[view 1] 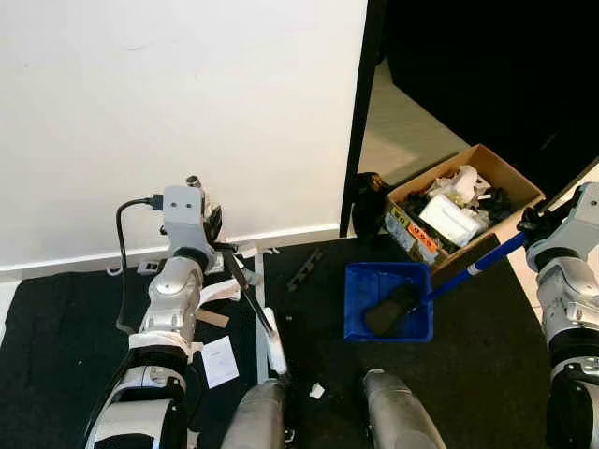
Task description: Sweep floor
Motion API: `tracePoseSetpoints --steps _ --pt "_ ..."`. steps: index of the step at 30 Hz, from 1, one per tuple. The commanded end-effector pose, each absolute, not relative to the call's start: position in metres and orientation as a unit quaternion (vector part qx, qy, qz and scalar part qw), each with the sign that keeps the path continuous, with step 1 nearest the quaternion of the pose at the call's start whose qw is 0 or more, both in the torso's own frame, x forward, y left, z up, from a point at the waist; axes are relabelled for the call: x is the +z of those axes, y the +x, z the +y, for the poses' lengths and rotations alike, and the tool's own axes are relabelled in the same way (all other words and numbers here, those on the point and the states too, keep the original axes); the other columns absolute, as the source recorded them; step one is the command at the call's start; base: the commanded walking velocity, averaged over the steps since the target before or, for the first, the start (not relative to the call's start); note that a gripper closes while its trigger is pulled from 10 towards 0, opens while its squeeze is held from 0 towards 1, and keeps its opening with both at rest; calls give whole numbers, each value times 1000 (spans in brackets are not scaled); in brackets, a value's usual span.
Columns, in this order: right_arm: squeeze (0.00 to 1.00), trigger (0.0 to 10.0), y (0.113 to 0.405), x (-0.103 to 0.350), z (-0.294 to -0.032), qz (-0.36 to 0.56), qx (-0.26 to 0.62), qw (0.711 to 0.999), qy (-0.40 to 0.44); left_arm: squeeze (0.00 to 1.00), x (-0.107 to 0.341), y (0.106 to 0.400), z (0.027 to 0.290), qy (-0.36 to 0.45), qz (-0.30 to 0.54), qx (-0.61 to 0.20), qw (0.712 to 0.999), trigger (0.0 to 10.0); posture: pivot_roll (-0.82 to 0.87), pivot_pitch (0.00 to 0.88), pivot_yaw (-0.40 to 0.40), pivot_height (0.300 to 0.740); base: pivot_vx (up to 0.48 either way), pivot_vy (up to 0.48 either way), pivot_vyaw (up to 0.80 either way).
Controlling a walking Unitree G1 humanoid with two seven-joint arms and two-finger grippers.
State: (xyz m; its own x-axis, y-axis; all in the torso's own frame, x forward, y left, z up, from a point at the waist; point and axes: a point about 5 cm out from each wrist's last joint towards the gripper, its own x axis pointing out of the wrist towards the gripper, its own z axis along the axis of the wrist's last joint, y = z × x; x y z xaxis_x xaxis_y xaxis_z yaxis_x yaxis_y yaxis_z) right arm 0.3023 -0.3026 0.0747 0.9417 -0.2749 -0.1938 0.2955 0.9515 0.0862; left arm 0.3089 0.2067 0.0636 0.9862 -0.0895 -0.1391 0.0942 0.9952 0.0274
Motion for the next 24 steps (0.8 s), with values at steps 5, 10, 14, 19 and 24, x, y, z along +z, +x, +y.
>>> tracePoseSetpoints --steps 5,10,14,19,24 --pt "0 10000 311 92 -302 51 -139 987 64 0 66 308 203 9 61 -45 997 10000 -22 30 -7 740 0 -480 0" --pt "0 10000 312 93 -301 52 -135 987 63 0 65 308 203 8 62 -44 997 10000 -23 32 -8 740 0 -480 0" --pt "0 10000 312 93 -300 52 -134 988 63 0 65 307 203 7 62 -43 997 10000 -23 32 -8 740 0 -480 0" --pt "0 10000 312 93 -299 52 -131 988 62 0 65 307 205 7 64 -40 997 10000 -24 32 -9 740 0 -480 0" --pt "0 10000 312 94 -299 52 -128 989 61 0 65 306 207 6 65 -37 997 10000 -25 34 -9 740 0 -480 0"
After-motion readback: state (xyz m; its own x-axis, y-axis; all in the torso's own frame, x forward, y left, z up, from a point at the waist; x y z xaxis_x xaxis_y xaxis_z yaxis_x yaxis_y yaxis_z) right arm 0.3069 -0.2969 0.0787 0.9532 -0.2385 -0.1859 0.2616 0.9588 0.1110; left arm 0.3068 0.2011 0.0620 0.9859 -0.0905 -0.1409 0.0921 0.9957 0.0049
